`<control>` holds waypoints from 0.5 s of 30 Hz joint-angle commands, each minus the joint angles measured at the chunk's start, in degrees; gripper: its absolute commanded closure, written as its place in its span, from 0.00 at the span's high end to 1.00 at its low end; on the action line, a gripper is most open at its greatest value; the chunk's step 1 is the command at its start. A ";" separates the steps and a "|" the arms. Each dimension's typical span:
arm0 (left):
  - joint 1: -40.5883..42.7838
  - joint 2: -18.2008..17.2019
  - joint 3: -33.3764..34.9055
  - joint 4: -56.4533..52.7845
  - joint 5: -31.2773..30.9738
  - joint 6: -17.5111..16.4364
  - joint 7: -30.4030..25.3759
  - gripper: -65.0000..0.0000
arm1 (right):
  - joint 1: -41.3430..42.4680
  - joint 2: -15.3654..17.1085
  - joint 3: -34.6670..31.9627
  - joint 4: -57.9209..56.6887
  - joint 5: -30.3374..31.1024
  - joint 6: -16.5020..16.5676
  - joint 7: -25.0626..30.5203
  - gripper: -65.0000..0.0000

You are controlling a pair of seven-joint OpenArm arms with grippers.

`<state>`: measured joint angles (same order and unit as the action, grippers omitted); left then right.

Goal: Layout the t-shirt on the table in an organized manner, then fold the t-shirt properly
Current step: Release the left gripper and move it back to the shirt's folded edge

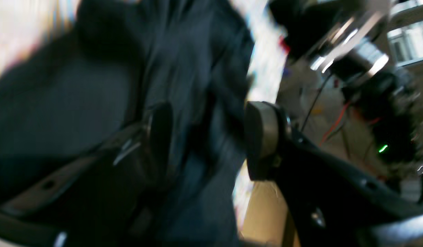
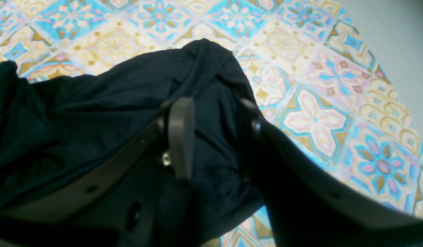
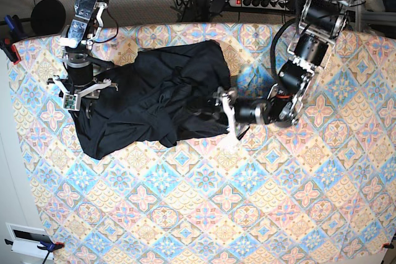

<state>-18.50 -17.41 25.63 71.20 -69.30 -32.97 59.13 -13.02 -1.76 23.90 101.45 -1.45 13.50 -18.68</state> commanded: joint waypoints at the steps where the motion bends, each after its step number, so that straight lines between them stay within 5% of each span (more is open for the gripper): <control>1: -0.79 -1.45 -0.26 1.99 -0.72 -0.48 -1.07 0.44 | 0.49 0.48 0.14 0.92 0.35 -0.09 1.58 0.30; 10: 6.68 -8.57 -0.53 13.86 7.98 -0.48 -0.98 0.00 | 0.40 0.48 -2.67 0.75 0.35 -0.09 1.58 0.30; 15: 11.78 -11.73 -0.62 22.82 18.70 -0.48 -0.72 0.00 | 0.40 0.48 -3.11 0.75 0.35 -0.09 1.58 0.30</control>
<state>-5.74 -29.04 25.36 93.01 -49.19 -32.99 59.53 -13.02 -1.74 20.64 101.19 -1.45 13.56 -18.63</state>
